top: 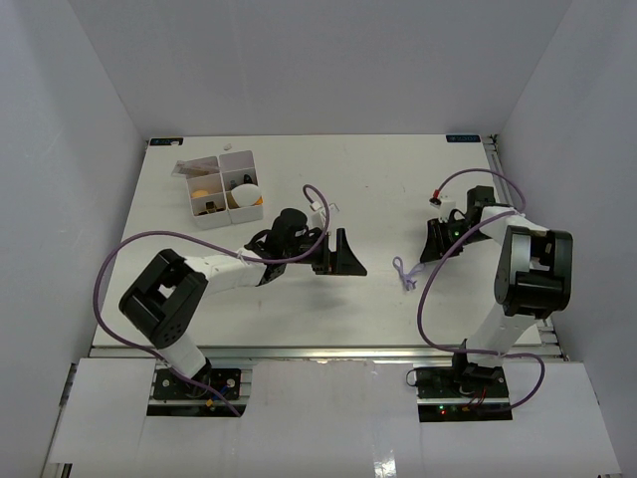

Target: Organize the makeup

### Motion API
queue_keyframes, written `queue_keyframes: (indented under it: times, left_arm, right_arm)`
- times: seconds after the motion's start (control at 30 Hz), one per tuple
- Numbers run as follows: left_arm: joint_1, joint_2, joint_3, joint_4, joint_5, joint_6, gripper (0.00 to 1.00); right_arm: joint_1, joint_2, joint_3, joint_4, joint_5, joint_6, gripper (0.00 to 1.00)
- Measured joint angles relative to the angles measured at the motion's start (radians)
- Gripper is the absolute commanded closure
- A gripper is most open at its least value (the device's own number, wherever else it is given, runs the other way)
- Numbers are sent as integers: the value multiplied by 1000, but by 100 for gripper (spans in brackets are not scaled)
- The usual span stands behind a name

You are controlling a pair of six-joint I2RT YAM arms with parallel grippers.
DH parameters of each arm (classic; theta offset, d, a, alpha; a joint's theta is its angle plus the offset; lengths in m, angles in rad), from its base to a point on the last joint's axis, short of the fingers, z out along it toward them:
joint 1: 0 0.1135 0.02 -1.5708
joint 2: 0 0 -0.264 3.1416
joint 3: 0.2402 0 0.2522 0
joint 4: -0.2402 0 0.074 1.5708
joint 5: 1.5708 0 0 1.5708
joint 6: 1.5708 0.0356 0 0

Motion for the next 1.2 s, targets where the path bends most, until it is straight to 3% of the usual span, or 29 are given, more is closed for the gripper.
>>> queue_keyframes:
  times: [0.43, 0.63, 1.2]
  left_arm:
    - [0, -200, -36, -108, -91, 87, 2]
    - [0, -289, -94, -142, -128, 101, 2]
    - [0, -384, -149, -178, -163, 115, 2]
  right_arm:
    - [87, -248, -34, -42, -53, -118, 61]
    - [154, -276, -120, -80, -22, -131, 56]
    - [208, -321, -157, -87, 131, -118, 56]
